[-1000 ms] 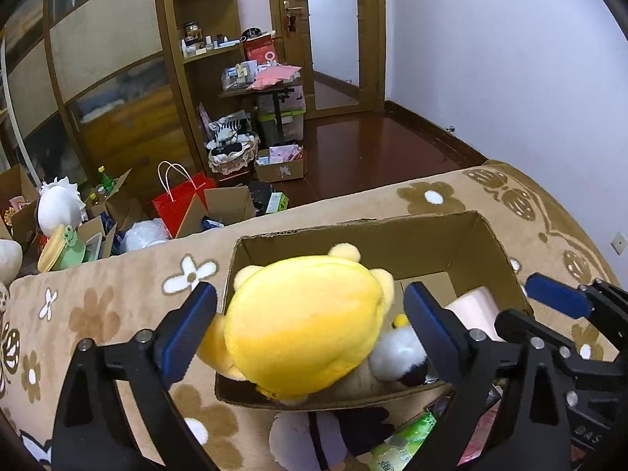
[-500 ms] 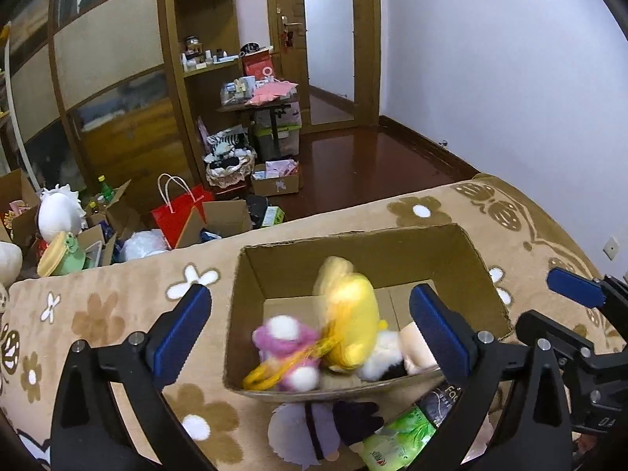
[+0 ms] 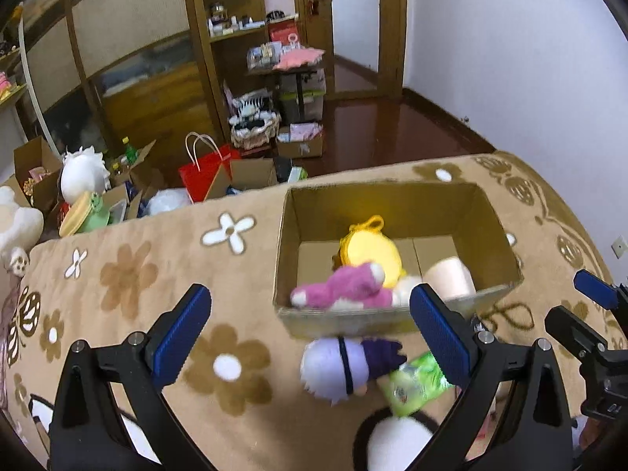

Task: Organize soft objects
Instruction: 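Move both open tools back toward the remaining items beside the box, then close the left tool on the white-and-purple plush while the right tool grasps the black Face tissue pack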

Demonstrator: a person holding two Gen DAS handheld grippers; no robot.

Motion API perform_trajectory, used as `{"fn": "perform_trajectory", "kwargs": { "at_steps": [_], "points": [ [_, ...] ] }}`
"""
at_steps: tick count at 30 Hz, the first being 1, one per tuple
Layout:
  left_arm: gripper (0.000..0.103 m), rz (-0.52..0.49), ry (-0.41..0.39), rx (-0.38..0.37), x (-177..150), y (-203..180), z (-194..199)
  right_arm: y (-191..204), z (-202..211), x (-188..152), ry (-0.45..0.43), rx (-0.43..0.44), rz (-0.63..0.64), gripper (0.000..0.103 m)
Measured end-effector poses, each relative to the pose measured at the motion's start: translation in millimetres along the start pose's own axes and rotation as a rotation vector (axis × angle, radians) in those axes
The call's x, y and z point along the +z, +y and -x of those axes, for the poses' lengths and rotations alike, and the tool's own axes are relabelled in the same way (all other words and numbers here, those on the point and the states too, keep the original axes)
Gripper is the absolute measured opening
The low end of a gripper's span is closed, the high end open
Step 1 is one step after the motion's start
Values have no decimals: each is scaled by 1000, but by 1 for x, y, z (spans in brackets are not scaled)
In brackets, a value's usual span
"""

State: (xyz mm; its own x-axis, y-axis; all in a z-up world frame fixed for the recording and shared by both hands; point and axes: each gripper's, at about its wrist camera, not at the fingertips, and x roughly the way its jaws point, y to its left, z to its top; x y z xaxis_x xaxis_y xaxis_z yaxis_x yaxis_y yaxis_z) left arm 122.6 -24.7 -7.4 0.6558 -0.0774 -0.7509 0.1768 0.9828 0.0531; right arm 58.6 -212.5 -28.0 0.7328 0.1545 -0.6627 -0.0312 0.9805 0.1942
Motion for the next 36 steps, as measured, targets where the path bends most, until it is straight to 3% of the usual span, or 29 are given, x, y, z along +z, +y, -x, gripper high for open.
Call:
{"fn": "perform_trajectory", "kwargs": {
  "at_steps": [8, 15, 20, 36],
  "points": [
    [100, -28, 114, -3, -16, -1, -13, 11, 5, -17, 36, -27, 10, 97],
    [100, -32, 162, -15, -25, -4, -32, 15, -5, -26, 54, -51, 39, 98],
    [100, -2, 229, -66, -27, -5, -53, 11, -24, -31, 110, -68, 34, 99],
    [100, -29, 368, -70, -35, -19, -116, 5, -86, -47, 244, -96, 28, 99]
  ]
}}
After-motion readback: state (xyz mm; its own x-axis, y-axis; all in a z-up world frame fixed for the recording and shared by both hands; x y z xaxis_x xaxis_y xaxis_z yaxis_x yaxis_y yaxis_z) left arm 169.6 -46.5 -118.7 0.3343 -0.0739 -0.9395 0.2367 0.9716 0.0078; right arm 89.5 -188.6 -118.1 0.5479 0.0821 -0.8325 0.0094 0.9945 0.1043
